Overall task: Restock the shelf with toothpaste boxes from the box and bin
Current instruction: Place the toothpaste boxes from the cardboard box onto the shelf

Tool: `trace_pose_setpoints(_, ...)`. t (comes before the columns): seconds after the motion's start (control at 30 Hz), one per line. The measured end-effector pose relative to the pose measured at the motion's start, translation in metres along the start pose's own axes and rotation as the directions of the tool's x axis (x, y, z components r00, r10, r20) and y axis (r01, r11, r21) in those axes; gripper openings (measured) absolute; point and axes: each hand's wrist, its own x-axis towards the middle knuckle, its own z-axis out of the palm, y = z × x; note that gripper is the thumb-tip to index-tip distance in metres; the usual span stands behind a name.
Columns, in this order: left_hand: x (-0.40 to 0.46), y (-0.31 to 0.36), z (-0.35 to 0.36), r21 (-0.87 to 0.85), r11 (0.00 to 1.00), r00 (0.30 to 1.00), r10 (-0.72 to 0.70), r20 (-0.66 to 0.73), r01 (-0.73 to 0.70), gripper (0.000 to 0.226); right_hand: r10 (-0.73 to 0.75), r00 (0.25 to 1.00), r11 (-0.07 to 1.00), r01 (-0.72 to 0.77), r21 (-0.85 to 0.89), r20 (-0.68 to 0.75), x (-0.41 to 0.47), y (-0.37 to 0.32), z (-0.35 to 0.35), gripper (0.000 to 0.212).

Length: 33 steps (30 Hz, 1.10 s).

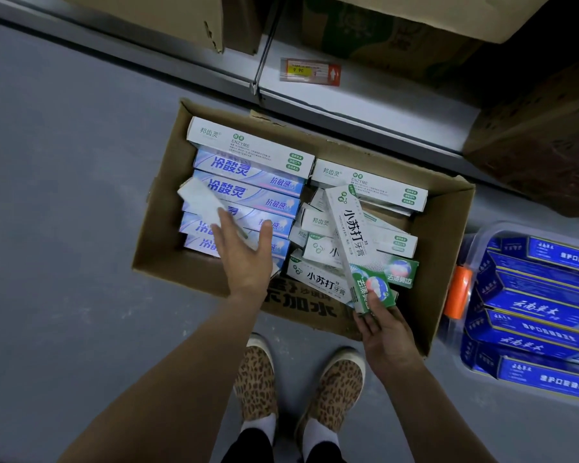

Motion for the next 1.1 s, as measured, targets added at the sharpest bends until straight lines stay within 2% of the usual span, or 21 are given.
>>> trace_pose_setpoints(0.1,0.011,0.001,-0.003,0.013,0.996,0.994,0.090,0.067,-0.091,0.083,0.000,1.000,1.000,0.001,-0.019,0.023,0.002,0.000,-0.002,0.062)
trace_pose_setpoints(0.2,0.020,0.007,-0.002,0.090,0.989,0.991,0.123,-0.059,-0.117,0.082,-0.008,0.999,0.999,0.010,-0.050,0.041,0.001,0.000,-0.004,0.080)
trace_pose_setpoints(0.23,0.024,0.008,-0.001,0.101,0.991,0.990,0.094,-0.108,-0.083,0.087,-0.011,0.999,0.998,0.013,-0.056,0.044,0.002,0.001,-0.005,0.074)
trace_pose_setpoints(0.3,0.028,0.010,0.001,0.127,0.991,0.992,-0.036,-0.121,0.051,0.101,-0.005,0.999,0.999,0.008,-0.053,0.051,0.003,0.001,-0.007,0.053)
trace_pose_setpoints(0.4,0.028,0.013,0.008,0.196,0.970,0.989,-0.135,-0.056,0.144,0.117,0.008,0.998,0.998,-0.005,-0.055,0.059,0.004,0.001,-0.010,0.048)
trace_pose_setpoints(0.53,0.030,0.017,0.017,0.207,0.946,0.969,-0.242,-0.056,0.249,0.115,0.001,0.998,0.997,0.004,-0.076,0.055,0.002,0.001,-0.009,0.038)
trace_pose_setpoints(0.63,0.034,0.014,0.016,0.189,0.936,0.955,-0.283,-0.092,0.296,0.100,0.001,0.998,0.998,0.003,-0.070,0.061,0.001,0.001,-0.009,0.037)
trace_pose_setpoints(0.7,0.034,0.014,0.012,0.112,0.936,0.940,-0.323,-0.110,0.335,0.083,-0.001,0.998,0.997,0.006,-0.078,0.063,-0.002,0.000,-0.007,0.040)
trace_pose_setpoints(0.8,0.021,0.018,0.005,-0.086,0.903,0.902,-0.427,-0.067,0.421,0.059,-0.018,0.997,0.993,0.026,-0.112,0.068,-0.010,-0.004,-0.001,0.042)
trace_pose_setpoints(0.9,-0.003,0.020,-0.005,-0.279,0.826,0.863,-0.505,0.020,0.490,0.055,-0.027,0.998,0.986,0.036,-0.162,0.059,-0.022,-0.011,0.006,0.048)
trace_pose_setpoints(0.97,-0.026,0.029,-0.013,-0.386,0.762,0.844,-0.528,0.096,0.520,0.055,-0.006,1.000,0.985,0.009,-0.170,0.018,-0.033,-0.019,0.008,0.066)
trace_pose_setpoints(1.03,-0.051,0.044,-0.025,-0.488,0.685,0.830,-0.530,0.175,0.541,0.061,-0.007,1.000,0.988,0.005,-0.155,-0.012,-0.051,-0.029,0.006,0.094)
trace_pose_setpoints(1.1,-0.075,0.064,-0.037,-0.537,0.634,0.816,-0.539,0.209,0.556,0.068,-0.013,1.000,0.988,0.011,-0.151,-0.010,-0.075,-0.042,0.004,0.107)
